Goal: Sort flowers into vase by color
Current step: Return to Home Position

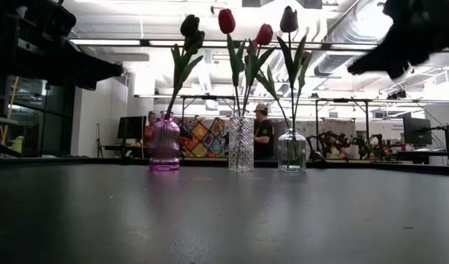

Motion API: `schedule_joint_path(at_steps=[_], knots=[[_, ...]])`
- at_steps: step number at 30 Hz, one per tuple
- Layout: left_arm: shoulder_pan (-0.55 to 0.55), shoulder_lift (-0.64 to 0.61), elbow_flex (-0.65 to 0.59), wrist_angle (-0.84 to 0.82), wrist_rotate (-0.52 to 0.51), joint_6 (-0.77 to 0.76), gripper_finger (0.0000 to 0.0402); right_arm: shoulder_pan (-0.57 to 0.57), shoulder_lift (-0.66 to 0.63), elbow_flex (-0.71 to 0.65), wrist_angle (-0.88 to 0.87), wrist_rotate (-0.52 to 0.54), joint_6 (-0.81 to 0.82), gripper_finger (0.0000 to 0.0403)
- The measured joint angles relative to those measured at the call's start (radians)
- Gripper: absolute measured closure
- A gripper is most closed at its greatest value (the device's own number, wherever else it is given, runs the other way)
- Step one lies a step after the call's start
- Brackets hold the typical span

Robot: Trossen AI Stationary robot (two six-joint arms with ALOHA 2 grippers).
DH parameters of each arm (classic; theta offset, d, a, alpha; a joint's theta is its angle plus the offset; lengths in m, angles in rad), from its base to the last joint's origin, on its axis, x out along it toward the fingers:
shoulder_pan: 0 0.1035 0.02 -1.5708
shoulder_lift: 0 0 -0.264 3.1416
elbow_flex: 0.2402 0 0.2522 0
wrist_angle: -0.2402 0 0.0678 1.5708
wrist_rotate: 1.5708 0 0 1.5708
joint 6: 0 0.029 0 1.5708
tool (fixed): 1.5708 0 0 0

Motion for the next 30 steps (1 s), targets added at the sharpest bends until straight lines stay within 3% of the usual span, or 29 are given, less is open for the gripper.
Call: schedule_joint_path(at_steps=[3,9,12,17,22,25,30], knots=[[0.000,-0.001,0.000,0.003,-0.004,0.000,0.0401,0.016,-0.002,-0.068,0.015,-0.015,0.078,0.0402],[0.000,-0.001,0.000,0.008,-0.022,-0.007,0.0401,0.010,0.011,-0.319,0.561,-0.060,-0.076,0.0403],[0.000,-0.001,0.000,0.007,-0.016,-0.008,0.0401,-0.050,0.009,-0.341,0.770,-0.182,-0.213,0.0403],[0.000,-0.001,0.000,0.006,-0.015,-0.008,0.0401,-0.214,0.022,-0.222,0.692,-0.484,-0.320,0.0403],[0.000,-0.001,0.000,0.005,-0.015,-0.009,0.0401,-0.365,0.078,-0.166,0.621,-0.681,-0.344,0.0403],[0.000,-0.001,0.000,0.004,-0.015,-0.009,0.0401,-0.394,0.104,-0.216,0.687,-0.719,-0.346,0.0403],[0.000,-0.001,0.000,-0.003,-0.015,-0.008,0.0401,-0.393,0.108,-0.308,0.790,-0.693,-0.317,0.0403]])
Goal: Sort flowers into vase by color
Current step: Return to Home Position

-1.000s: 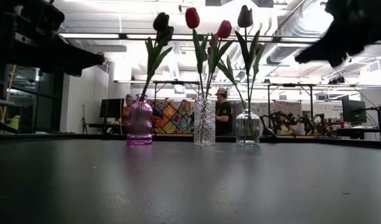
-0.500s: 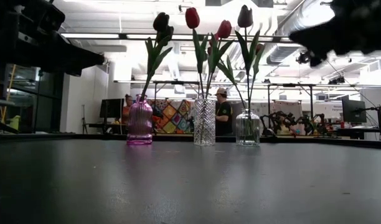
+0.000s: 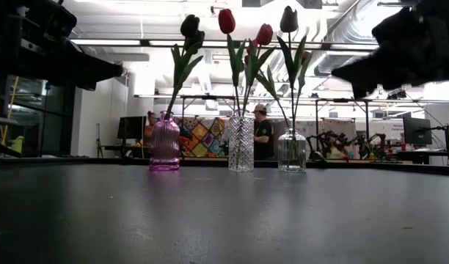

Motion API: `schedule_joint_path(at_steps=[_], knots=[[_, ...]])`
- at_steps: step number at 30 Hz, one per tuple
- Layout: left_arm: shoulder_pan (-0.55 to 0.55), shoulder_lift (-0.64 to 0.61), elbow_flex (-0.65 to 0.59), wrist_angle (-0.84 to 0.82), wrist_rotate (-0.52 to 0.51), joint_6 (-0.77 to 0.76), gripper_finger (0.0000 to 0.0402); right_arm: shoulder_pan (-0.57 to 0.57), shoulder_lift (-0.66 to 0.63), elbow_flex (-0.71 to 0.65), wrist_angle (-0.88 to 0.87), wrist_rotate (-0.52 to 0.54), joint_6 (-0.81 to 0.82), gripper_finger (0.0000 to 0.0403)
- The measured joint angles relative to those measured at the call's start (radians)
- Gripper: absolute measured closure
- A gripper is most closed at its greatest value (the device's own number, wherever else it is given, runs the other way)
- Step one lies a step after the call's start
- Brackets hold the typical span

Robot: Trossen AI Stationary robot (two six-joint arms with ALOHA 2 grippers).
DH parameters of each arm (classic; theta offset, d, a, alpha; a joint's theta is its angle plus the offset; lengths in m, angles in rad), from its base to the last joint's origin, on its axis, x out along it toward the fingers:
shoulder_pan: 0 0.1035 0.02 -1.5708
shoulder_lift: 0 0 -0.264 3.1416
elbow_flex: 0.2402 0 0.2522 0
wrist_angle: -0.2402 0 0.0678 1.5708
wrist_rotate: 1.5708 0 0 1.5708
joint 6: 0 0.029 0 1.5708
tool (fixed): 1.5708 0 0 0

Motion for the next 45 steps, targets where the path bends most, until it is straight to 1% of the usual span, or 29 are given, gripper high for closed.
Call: schedule_joint_path(at_steps=[2,5,14,17,19,25,29,34,35,40,45], knots=[[0.000,0.000,0.000,0.000,0.000,0.000,0.0401,0.000,0.001,-0.027,0.005,0.019,0.004,0.0403],[0.000,0.000,0.000,0.000,0.000,0.000,0.0401,0.000,0.000,-0.054,0.031,0.020,-0.004,0.0403],[0.000,-0.008,0.000,-0.017,0.001,0.001,0.0401,0.000,0.001,-0.054,-0.201,0.026,0.024,0.0403],[0.000,-0.071,0.000,-0.046,0.002,0.001,0.0401,0.000,0.001,-0.054,-0.261,0.026,0.024,0.0403],[0.000,-0.137,0.000,-0.101,0.002,0.001,0.0401,0.000,0.001,-0.054,-0.297,0.027,0.024,0.0403],[0.012,-0.392,0.000,-0.231,0.002,0.001,0.0401,0.000,-0.016,-0.054,-0.397,0.027,0.024,0.0403],[0.044,-0.561,0.000,-0.278,0.000,0.001,0.0401,0.000,-0.114,-0.054,-0.491,0.027,0.023,0.0403],[0.099,-0.750,0.000,-0.295,0.000,0.001,0.0401,0.000,-0.299,-0.054,-0.600,0.027,0.023,0.0403],[0.109,-0.771,0.000,-0.285,-0.002,0.000,0.0401,0.000,-0.340,-0.054,-0.612,0.027,0.023,0.0403],[0.124,-0.769,0.002,-0.160,-0.035,0.007,0.0401,-0.001,-0.547,-0.054,-0.662,0.027,0.023,0.0403],[0.124,-0.769,0.000,-0.175,-0.035,0.001,0.0401,-0.001,-0.770,-0.054,-0.662,0.026,0.023,0.0403]])
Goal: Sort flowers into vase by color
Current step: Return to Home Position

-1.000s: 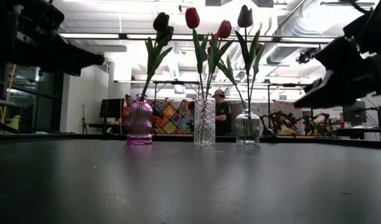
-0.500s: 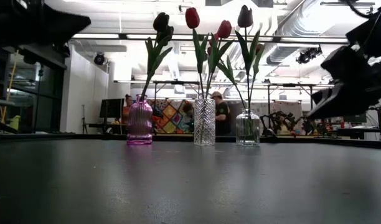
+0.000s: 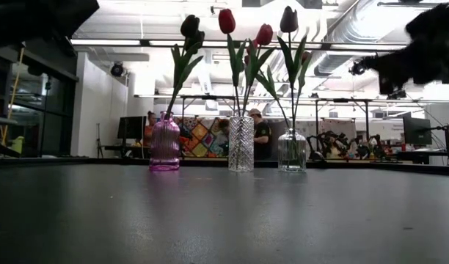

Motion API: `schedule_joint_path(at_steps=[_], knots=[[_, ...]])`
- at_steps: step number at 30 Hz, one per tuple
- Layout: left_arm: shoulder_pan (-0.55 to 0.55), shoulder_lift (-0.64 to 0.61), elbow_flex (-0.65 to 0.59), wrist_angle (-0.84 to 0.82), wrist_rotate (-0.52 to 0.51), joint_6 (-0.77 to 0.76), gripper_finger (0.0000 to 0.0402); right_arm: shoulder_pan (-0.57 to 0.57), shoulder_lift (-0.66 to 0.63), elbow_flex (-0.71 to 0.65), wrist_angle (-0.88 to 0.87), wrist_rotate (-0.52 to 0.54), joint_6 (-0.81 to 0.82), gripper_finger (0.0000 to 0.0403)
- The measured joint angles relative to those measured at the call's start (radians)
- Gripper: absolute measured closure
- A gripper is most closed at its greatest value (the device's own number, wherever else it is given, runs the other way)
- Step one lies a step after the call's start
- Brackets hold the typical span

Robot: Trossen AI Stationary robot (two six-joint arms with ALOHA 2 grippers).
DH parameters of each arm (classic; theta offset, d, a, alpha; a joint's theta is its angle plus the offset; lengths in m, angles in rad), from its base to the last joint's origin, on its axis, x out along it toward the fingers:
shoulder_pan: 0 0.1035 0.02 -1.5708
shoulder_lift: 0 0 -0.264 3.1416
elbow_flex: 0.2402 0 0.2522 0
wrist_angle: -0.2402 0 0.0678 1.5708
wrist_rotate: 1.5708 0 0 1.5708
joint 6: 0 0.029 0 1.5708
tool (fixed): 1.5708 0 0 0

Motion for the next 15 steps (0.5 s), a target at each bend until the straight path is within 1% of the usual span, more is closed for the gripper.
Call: schedule_joint_path(at_steps=[1,5,7,15], knots=[[0.000,0.000,0.001,-0.009,0.001,0.000,0.0401,0.000,-0.042,0.000,0.000,0.000,0.000,0.0403],[0.000,0.000,0.000,-0.022,0.002,0.000,0.0401,0.001,-0.047,0.000,0.121,0.001,0.000,0.0403],[0.000,0.001,0.000,-0.036,0.001,0.000,0.0401,0.002,-0.047,0.000,0.140,-0.004,0.000,0.0403],[0.001,0.000,0.000,-0.042,-0.001,0.000,0.0401,0.001,-0.047,0.000,0.117,-0.008,0.000,0.0403]])
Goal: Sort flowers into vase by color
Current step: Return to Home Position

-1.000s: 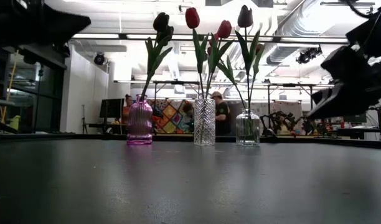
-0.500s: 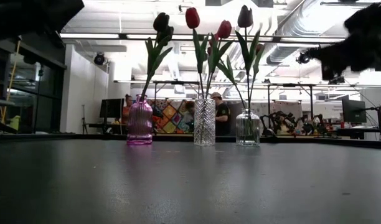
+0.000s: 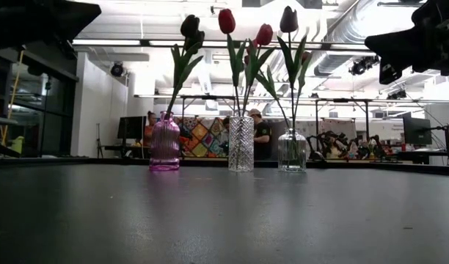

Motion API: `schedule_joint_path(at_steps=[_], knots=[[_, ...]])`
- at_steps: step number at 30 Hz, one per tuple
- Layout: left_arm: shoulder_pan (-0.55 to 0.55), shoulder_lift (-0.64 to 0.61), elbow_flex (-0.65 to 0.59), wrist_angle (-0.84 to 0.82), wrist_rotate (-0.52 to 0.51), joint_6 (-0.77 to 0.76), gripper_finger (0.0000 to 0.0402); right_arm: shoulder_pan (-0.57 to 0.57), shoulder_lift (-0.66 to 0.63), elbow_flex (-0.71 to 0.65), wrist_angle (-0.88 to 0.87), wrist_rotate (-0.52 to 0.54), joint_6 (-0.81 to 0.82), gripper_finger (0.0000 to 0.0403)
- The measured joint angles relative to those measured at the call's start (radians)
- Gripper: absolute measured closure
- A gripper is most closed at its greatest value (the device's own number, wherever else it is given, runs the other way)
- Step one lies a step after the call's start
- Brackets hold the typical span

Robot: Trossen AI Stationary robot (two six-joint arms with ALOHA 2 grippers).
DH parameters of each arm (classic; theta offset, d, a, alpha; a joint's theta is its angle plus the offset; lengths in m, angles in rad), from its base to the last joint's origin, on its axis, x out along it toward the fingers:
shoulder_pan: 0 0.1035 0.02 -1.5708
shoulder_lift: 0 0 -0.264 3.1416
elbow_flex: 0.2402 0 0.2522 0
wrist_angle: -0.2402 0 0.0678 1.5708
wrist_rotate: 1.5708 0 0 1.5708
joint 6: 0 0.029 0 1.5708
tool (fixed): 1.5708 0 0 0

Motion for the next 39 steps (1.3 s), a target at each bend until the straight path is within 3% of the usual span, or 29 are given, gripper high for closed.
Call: schedule_joint_path(at_steps=[39], knots=[[-0.003,0.011,0.000,-0.022,-0.001,0.000,0.0401,0.001,0.006,-0.001,-0.028,-0.001,0.000,0.0403]])
